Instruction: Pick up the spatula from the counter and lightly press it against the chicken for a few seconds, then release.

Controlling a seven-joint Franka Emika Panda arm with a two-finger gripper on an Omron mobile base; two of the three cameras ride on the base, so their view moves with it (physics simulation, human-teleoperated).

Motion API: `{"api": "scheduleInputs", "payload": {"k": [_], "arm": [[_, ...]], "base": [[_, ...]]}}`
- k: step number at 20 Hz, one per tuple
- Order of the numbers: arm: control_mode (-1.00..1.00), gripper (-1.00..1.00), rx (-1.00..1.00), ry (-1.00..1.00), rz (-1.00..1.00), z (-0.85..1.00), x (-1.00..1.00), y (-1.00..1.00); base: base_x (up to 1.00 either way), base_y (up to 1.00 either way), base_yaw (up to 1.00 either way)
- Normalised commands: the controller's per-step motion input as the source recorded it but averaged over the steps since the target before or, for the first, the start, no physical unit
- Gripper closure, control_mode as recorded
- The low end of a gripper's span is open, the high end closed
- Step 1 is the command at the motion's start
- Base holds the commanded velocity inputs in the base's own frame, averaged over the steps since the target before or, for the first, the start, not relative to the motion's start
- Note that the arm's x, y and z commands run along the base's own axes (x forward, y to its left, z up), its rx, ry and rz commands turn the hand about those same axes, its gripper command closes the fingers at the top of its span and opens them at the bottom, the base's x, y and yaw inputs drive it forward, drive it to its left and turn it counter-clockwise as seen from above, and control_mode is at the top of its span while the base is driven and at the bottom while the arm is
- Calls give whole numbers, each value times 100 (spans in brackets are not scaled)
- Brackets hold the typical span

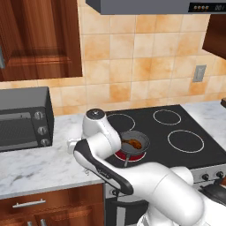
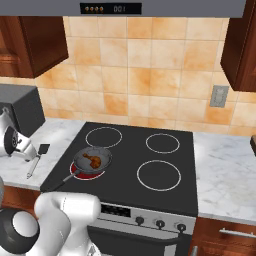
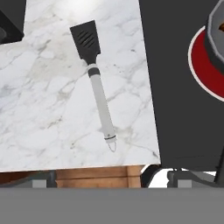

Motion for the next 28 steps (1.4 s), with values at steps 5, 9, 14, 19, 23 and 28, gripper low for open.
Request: {"api": "scheduleInputs", "payload": {"k": [5, 9, 14, 19, 23, 28], "arm": [[-100, -100, 0, 0, 0, -13, 11, 1], [-100, -100, 0, 0, 0, -8, 7, 2], [-100, -100, 0, 0, 0, -13, 17, 4], [-100, -100, 0, 1, 0, -14, 19, 1], [-100, -100, 0, 0, 0, -11, 19, 9], [-100, -100, 0, 0, 0, -13, 4, 12]], "base": [[0, 0, 0], [0, 0, 0], [0, 0, 0], [0, 0, 0], [0, 0, 0], [0, 0, 0]]}}
